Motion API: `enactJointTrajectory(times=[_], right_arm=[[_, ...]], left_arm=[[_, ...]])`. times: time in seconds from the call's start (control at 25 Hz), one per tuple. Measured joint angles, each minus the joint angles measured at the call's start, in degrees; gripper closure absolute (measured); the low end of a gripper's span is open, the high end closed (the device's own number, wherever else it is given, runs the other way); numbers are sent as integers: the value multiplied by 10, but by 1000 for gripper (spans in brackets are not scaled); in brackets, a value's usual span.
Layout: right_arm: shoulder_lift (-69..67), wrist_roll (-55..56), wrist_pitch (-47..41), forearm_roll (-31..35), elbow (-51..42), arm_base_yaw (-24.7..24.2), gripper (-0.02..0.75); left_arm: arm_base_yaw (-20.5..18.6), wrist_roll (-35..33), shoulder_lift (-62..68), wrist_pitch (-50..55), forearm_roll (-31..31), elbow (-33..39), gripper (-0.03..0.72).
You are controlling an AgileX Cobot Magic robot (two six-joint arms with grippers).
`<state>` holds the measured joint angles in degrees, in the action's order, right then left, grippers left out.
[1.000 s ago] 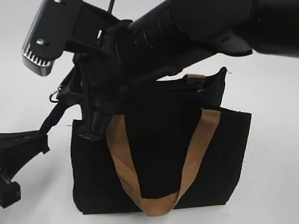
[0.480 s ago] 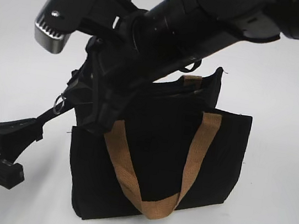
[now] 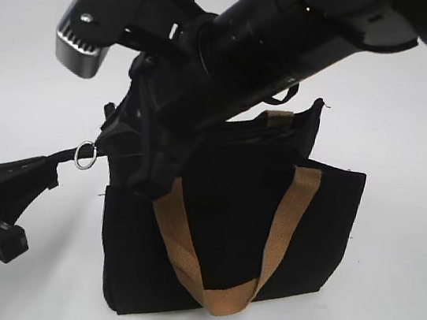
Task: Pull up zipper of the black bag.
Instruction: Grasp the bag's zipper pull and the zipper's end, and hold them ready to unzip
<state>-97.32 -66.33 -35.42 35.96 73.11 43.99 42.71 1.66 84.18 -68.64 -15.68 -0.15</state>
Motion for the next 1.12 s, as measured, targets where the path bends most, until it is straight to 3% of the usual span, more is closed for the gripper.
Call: enactJointTrajectory(times=[0.2, 0.36, 0.52, 0.92, 1.12], right_arm=[[0, -8, -15, 0, 2, 0, 659], [-6, -12, -29, 0, 2, -2, 542], [-7, -19, -25, 0, 3, -2, 461], [16, -8, -30, -1, 3, -3, 449], [16, 37, -77, -22, 3, -3, 449]], left_arm=[[0, 0, 0, -26, -13, 0, 672], [-3, 1, -7, -13, -52, 4, 672], [-3, 1, -35, -10, -46, 6, 672], [-3, 1, -83, -9, 2, 6, 673], [-3, 1, -110, -8, 25, 6, 673]])
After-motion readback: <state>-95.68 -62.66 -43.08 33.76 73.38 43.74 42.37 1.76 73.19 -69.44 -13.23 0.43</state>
